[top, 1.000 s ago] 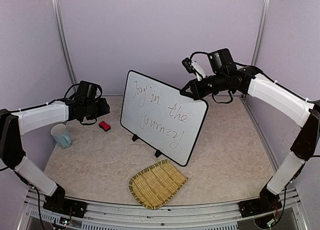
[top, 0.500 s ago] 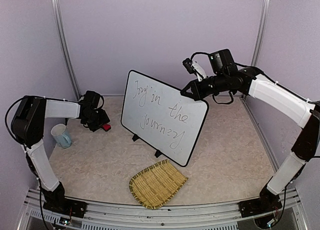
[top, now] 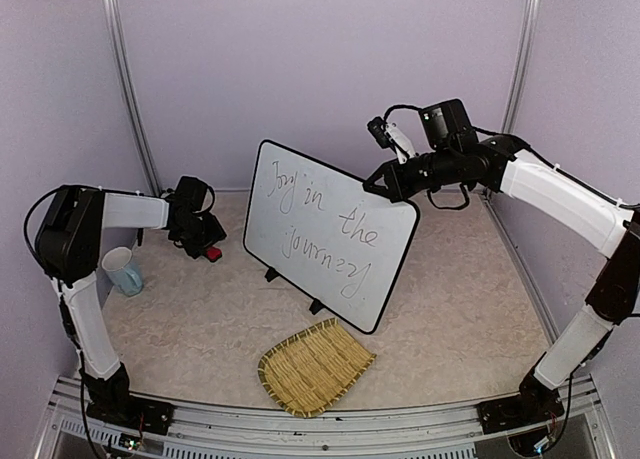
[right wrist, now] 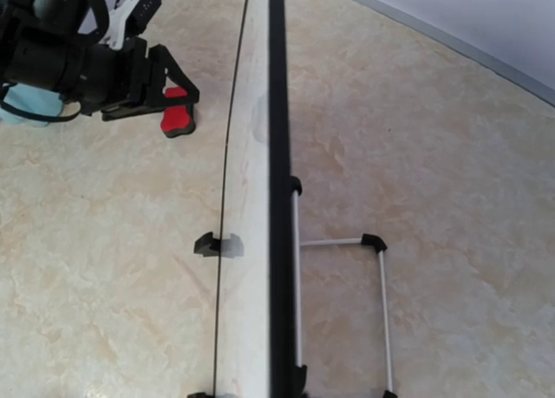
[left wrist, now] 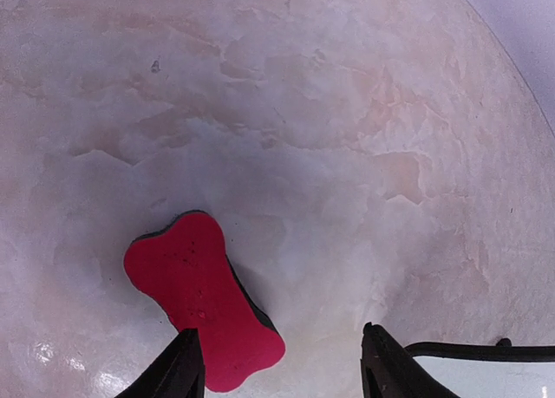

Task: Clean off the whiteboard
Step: Pick up the whiteboard eraser from the center of the board.

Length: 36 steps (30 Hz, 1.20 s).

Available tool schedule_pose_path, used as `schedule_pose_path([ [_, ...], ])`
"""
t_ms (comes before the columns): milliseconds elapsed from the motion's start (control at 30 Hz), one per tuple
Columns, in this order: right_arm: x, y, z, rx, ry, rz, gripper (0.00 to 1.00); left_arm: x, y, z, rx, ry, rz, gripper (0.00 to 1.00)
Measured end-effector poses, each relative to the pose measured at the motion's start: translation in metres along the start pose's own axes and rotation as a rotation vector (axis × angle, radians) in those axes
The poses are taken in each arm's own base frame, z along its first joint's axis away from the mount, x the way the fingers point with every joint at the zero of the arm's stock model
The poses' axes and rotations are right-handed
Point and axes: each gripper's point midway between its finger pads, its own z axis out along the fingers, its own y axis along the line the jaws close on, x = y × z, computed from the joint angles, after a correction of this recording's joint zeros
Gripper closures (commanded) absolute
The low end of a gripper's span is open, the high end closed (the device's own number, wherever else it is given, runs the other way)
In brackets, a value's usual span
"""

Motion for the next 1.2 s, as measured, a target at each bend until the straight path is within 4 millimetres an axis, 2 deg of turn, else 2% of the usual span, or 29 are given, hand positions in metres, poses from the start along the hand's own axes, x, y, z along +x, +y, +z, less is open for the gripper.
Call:
schedule_pose_path([
  [267,0.001,0.0,-0.002,0.001,-0.001,0.0,1.0,0.003,0.013,0.001,-0.056,0.011,-0.014,0.39],
  [500,0.001,0.0,-0.002,0.001,-0.002,-0.001,1.0,-0.006,0.026,0.002,-0.078,0.004,-0.051,0.4],
  [967,0.001,0.0,-0.002,0.004,-0.002,-0.001,1.0,-0.015,0.016,0.014,-0.064,0.009,-0.054,0.44],
  [1200,0.001,0.0,-0.002,0.005,-0.002,-0.001,1.0,-0.013,0.019,0.018,-0.072,0.017,-0.05,0.47],
])
